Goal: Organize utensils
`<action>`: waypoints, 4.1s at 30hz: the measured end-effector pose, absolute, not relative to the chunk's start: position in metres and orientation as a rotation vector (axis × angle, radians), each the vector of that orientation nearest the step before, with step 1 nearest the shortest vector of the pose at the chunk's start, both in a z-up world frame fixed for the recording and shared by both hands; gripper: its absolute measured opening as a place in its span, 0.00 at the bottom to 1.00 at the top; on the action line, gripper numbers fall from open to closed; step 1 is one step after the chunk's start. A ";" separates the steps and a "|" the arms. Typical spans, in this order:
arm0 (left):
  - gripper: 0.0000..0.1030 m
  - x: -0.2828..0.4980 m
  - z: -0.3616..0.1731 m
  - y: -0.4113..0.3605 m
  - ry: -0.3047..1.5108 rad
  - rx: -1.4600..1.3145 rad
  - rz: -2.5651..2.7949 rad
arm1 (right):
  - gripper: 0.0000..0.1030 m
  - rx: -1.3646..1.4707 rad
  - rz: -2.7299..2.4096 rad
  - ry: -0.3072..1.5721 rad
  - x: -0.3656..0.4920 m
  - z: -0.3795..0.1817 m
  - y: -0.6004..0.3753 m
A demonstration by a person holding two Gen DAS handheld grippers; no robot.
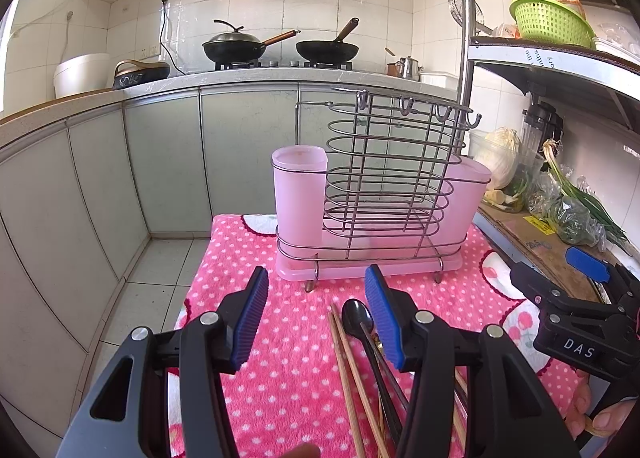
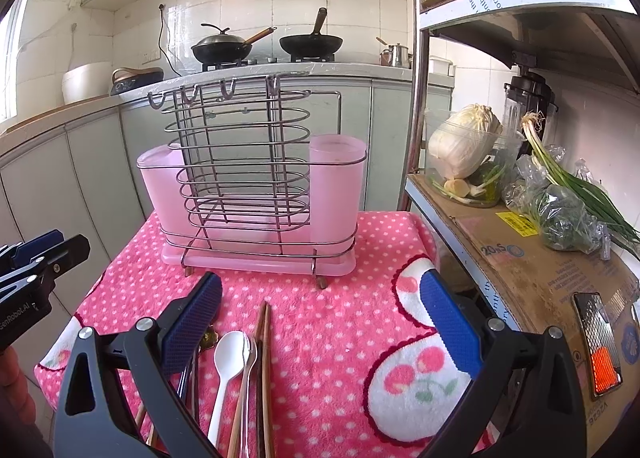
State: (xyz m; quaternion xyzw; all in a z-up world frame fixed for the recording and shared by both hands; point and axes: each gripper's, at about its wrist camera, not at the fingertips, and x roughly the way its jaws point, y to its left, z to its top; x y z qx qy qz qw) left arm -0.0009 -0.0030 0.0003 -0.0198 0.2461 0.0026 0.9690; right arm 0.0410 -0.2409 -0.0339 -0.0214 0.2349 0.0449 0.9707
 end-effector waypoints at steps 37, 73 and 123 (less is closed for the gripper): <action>0.49 0.001 0.006 0.004 0.601 -0.055 0.011 | 0.97 -0.043 0.120 0.483 0.033 -0.025 -0.246; 0.12 0.128 -0.103 0.010 1.241 -0.167 -0.174 | 0.38 0.178 0.304 0.906 0.111 -0.082 -0.275; 0.06 0.121 -0.126 0.016 1.266 -0.103 -0.184 | 0.06 0.064 0.187 1.214 0.170 -0.128 -0.244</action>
